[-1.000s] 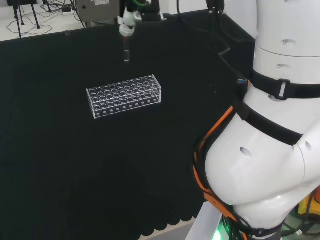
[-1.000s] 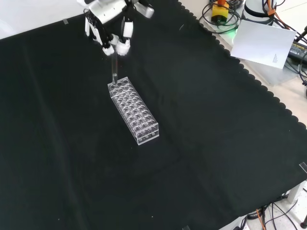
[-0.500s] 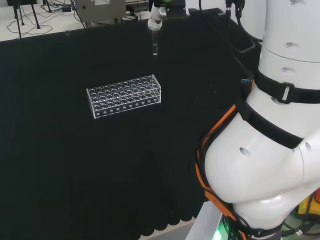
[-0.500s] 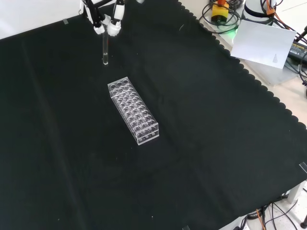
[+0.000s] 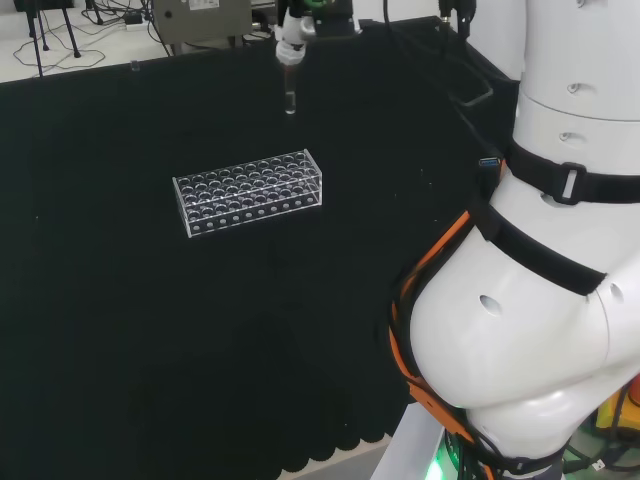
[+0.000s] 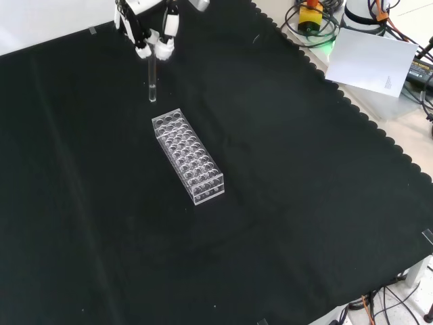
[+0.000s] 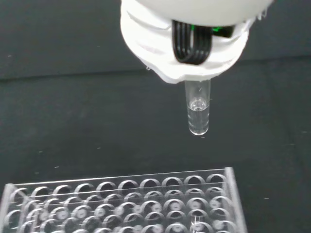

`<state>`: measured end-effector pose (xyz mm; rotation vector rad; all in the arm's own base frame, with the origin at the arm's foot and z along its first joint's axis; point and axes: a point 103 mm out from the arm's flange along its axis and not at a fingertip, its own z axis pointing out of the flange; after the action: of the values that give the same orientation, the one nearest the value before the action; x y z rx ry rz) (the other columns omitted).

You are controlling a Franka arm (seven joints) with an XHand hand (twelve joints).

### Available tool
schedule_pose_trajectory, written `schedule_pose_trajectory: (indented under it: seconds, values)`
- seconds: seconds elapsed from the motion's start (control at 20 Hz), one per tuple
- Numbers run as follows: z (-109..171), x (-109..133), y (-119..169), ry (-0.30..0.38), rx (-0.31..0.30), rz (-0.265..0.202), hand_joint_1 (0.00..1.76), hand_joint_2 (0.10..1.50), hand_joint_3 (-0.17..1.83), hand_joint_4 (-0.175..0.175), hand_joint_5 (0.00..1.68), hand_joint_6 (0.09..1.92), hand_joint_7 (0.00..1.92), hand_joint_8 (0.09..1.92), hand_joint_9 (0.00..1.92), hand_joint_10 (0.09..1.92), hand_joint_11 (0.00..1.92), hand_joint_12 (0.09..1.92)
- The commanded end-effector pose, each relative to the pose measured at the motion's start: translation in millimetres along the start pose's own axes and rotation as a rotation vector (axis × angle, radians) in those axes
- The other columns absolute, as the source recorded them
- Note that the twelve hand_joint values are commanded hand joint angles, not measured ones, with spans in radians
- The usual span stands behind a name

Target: Shake the test tube.

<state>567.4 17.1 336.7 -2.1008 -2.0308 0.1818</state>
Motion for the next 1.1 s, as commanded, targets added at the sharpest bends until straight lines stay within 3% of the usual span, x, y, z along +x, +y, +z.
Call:
schedule_pose_trajectory:
  seconds: [0.05,0.3,0.5,0.75,1.1]
  values:
    - [6.7,46.2,5.8,0.022,0.016,-0.088,1.43,0.82,0.22,-0.175,1.43,0.21,1.74,0.43,1.43,0.28,0.97,1.15]
    - [9.8,79.6,8.6,0.030,0.025,-0.158,1.43,0.82,0.22,-0.175,1.43,0.21,1.74,0.43,1.43,0.28,0.97,1.15]
    - [11.1,90.3,9.3,0.027,0.029,-0.184,1.43,0.82,0.22,-0.175,1.43,0.21,1.74,0.43,1.43,0.28,0.97,1.15]
    - [10.3,75.2,10.9,0.015,0.027,-0.154,1.43,0.82,0.22,-0.175,1.43,0.21,1.74,0.43,1.43,0.28,0.97,1.15]
    - [9.7,23.6,7.8,-0.025,0.032,-0.060,1.43,0.82,0.22,-0.175,1.43,0.21,1.74,0.42,1.43,0.28,0.97,1.15]
